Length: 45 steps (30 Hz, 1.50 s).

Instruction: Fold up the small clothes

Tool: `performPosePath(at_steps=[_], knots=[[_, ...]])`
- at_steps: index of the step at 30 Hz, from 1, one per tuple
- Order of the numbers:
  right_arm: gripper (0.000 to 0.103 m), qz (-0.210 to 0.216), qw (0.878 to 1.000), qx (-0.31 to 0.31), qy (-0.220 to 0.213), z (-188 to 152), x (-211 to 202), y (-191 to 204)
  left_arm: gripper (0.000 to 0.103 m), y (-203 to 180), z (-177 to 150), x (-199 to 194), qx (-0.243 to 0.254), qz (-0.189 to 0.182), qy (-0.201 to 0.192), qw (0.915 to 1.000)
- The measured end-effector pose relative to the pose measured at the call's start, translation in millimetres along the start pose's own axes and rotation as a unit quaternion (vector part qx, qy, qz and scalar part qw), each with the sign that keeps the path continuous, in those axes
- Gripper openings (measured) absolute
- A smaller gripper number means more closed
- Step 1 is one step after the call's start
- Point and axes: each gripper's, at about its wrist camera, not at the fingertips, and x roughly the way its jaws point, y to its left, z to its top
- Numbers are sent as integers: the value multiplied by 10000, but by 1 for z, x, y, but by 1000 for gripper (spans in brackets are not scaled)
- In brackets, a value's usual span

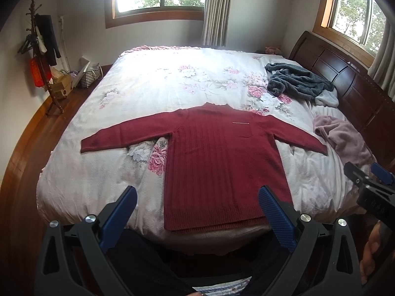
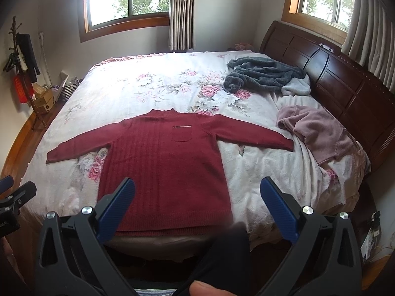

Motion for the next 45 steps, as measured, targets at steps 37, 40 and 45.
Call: performPosePath(at_steps=[37,40,45], knots=[[45,1641,7217,6710,452,-66,495,-505,99,-34,27,231,-623,-1525,1045,9808],[45,1519,7200,6747,580,-65,521,-514,99,-34,29,241,-720,-1529,1086,9796],[42,1356,7368,6594,630,-59,544,-521,99,-25,27,266,-1355,-2064,1404,9588]])
